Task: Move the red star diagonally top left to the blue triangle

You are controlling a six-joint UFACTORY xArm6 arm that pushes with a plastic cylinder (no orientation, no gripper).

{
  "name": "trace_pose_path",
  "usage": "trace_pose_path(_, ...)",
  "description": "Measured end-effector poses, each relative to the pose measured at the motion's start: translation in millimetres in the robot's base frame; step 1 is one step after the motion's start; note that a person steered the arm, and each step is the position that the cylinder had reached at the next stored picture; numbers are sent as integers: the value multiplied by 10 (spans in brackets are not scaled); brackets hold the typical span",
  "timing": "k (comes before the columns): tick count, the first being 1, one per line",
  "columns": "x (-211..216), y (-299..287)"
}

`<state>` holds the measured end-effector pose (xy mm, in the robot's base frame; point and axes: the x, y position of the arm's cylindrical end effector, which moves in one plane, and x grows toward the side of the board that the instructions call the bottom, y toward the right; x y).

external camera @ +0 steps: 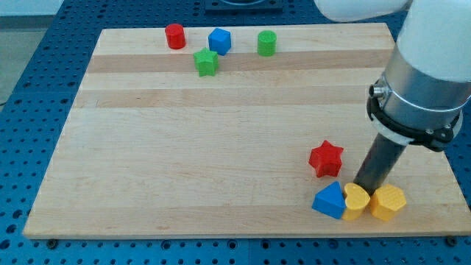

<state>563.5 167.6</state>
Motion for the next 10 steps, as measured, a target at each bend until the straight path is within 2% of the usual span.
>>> trace_pose_path(1, -69, 328)
trace_pose_path(2, -97, 1150)
trace_pose_path(3, 3, 1384)
trace_pose_path(4, 237, 1214)
trace_pose_path(5, 66, 820)
trace_pose_path(6, -44, -161)
trace_pose_path(7, -229, 99)
trace_pose_path(8, -528, -89)
trace_pose_path(9, -588, -907)
trace_pose_path(10, -908, -1515)
